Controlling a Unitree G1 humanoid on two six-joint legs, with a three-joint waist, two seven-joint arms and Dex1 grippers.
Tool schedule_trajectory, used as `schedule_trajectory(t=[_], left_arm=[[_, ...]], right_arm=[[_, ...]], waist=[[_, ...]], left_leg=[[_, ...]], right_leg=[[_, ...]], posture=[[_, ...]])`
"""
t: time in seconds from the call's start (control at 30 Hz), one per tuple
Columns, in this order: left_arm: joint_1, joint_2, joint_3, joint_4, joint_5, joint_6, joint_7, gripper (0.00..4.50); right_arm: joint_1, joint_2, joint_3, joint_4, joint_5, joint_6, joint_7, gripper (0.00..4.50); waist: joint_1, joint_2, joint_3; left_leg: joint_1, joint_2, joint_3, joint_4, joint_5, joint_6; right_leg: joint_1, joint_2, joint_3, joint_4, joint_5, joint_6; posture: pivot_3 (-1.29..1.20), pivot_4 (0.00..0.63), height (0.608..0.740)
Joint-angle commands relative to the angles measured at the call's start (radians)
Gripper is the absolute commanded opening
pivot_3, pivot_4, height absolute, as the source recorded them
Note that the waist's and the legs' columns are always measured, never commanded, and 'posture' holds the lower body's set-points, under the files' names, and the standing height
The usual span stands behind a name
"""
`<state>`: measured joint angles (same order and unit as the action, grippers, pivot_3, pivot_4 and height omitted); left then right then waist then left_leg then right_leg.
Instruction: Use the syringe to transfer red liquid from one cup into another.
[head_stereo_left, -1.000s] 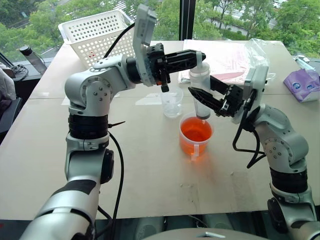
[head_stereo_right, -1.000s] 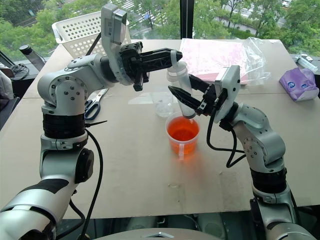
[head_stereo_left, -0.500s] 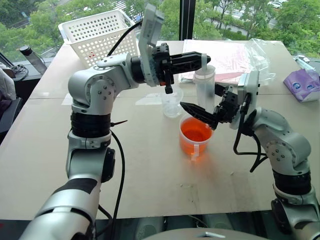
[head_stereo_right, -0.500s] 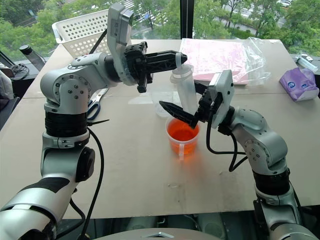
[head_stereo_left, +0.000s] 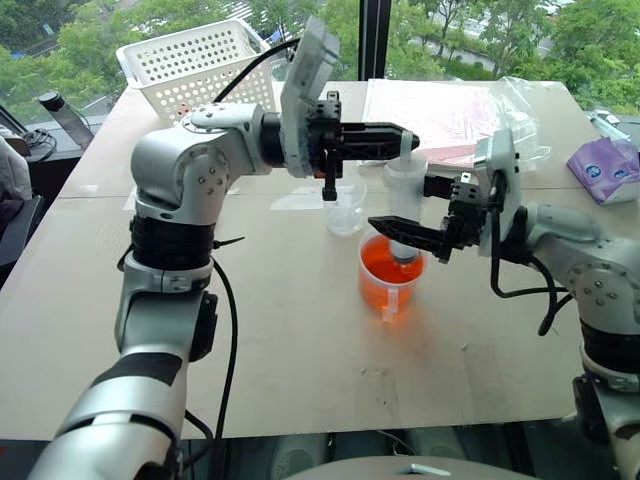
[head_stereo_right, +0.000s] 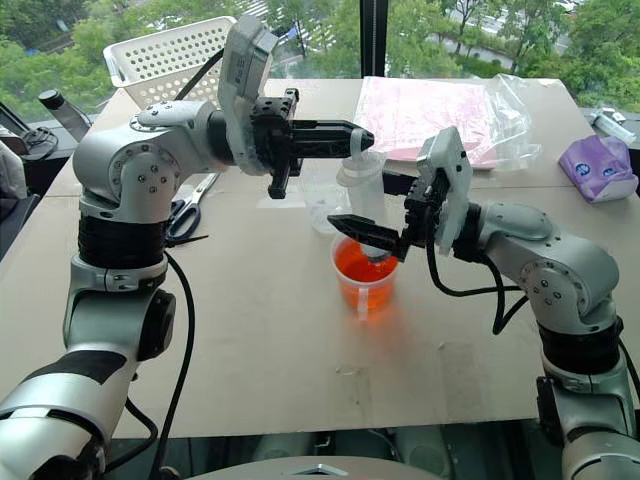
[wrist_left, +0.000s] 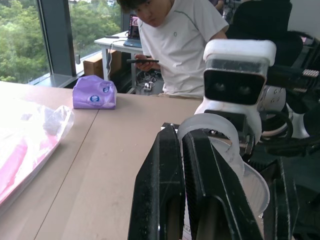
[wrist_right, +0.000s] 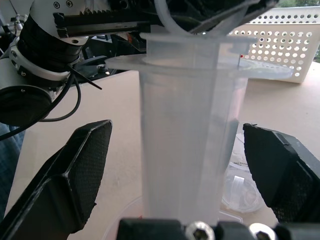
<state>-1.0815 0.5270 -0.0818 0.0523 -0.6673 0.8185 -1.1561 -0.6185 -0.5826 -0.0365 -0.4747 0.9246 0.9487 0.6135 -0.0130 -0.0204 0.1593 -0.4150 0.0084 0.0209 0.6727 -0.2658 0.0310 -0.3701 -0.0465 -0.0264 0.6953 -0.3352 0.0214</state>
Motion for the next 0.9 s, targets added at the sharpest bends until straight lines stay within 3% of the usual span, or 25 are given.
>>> schedule_trajectory(t=[0.03, 0.23, 0.33, 0.4, 0.43, 0.9], left_arm=[[-0.047, 0.011, -0.004, 0.004, 0.033, -0.053, -0.031, 0.00], [-0.058, -0.005, -0.010, 0.009, 0.053, -0.072, -0.053, 0.00], [-0.053, -0.005, -0.016, 0.005, 0.062, -0.080, -0.065, 0.00], [-0.057, -0.008, -0.007, 0.013, 0.059, -0.074, -0.061, 0.00], [-0.060, -0.008, -0.005, 0.018, 0.059, -0.074, -0.060, 0.00], [-0.057, -0.020, 0.005, 0.025, 0.060, -0.077, -0.060, 0.00]], right_arm=[[-0.052, -0.020, -0.046, -0.022, 0.074, 0.058, -0.025, 4.47], [-0.161, 0.002, -0.090, 0.025, 0.203, 0.182, -0.162, 4.47], [-0.175, 0.002, -0.100, 0.040, 0.232, 0.205, -0.198, 3.70], [-0.170, -0.020, -0.086, 0.031, 0.224, 0.208, -0.185, 2.61], [-0.164, -0.026, -0.082, 0.027, 0.223, 0.208, -0.179, 2.42], [-0.112, -0.027, -0.052, 0.008, 0.141, 0.118, -0.140, 2.23]], waist=[[0.001, 0.000, 0.000], [-0.001, 0.000, 0.000], [-0.001, 0.000, 0.000], [0.000, 0.000, 0.000], [0.000, 0.000, 0.000], [0.000, 0.000, 0.000]], left_leg=[[0.000, 0.000, 0.000, 0.000, 0.000, 0.000], [-0.001, 0.000, 0.000, 0.000, 0.000, 0.000], [-0.001, 0.000, 0.000, 0.000, 0.000, 0.000], [-0.001, 0.000, 0.000, 0.000, 0.000, 0.000], [-0.001, 0.000, 0.000, 0.000, 0.000, 0.000], [-0.001, 0.000, 0.000, 0.000, 0.000, 0.000]], right_leg=[[0.000, 0.000, 0.000, 0.000, 0.000, 0.000], [0.000, 0.000, 0.000, 0.000, 0.000, 0.000], [0.000, 0.000, 0.000, 0.000, 0.000, 0.000], [0.000, 0.000, 0.000, 0.000, 0.000, 0.000], [0.000, 0.000, 0.000, 0.000, 0.000, 0.000], [0.000, 0.000, 0.000, 0.000, 0.000, 0.000]], posture=[[0.00, 0.150, 0.740], [0.00, 0.150, 0.740], [0.00, 0.150, 0.740], [0.00, 0.150, 0.740], [0.00, 0.150, 0.740], [0.00, 0.150, 0.740]])
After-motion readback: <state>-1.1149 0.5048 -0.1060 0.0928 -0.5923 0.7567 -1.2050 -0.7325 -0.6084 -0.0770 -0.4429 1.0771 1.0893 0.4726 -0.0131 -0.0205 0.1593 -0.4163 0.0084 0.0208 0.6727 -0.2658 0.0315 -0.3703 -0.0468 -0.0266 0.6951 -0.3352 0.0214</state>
